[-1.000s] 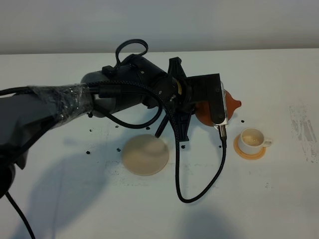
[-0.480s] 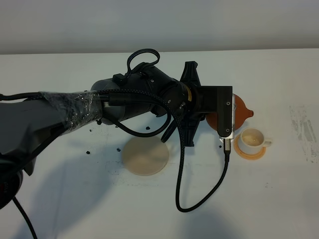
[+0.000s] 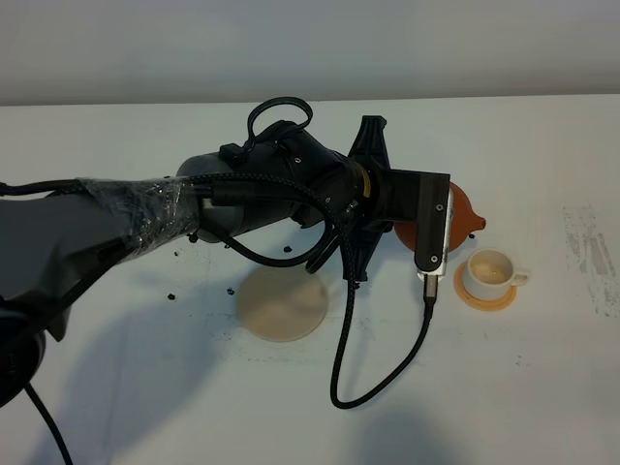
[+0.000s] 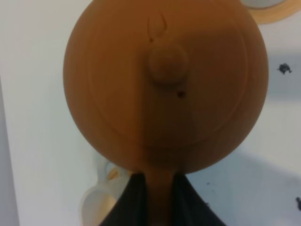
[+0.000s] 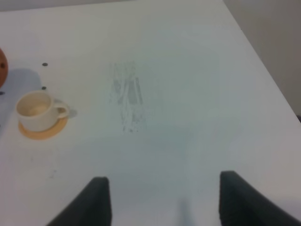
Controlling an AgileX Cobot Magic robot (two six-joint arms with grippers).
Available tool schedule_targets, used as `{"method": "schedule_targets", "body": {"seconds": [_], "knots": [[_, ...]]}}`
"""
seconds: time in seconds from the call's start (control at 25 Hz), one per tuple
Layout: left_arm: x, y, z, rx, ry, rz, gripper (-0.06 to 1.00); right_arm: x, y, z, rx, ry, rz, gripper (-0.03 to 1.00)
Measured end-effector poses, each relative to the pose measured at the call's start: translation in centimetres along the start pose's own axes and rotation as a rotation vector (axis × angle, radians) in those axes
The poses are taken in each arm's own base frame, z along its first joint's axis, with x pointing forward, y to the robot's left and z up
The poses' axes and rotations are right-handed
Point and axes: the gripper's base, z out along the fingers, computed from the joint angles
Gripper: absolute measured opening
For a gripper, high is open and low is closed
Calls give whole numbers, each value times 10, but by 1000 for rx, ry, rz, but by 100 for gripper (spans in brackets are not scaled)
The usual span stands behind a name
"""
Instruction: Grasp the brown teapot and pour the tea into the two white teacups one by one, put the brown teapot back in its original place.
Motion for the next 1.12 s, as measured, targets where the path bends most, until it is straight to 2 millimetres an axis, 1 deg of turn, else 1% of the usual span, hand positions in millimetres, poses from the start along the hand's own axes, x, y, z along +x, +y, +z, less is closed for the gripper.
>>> {"method": "schedule_targets", "body": {"seconds": [0.56, 0.84, 1.12], "knots": [[-11, -3, 2, -35, -18, 107, 10, 0, 0, 0, 0, 0, 0, 50], [-10, -8, 9, -35, -3, 181, 10, 0, 0, 0, 0, 0, 0, 50], [-12, -8, 10, -49, -1, 240, 10, 0, 0, 0, 0, 0, 0, 50]]}}
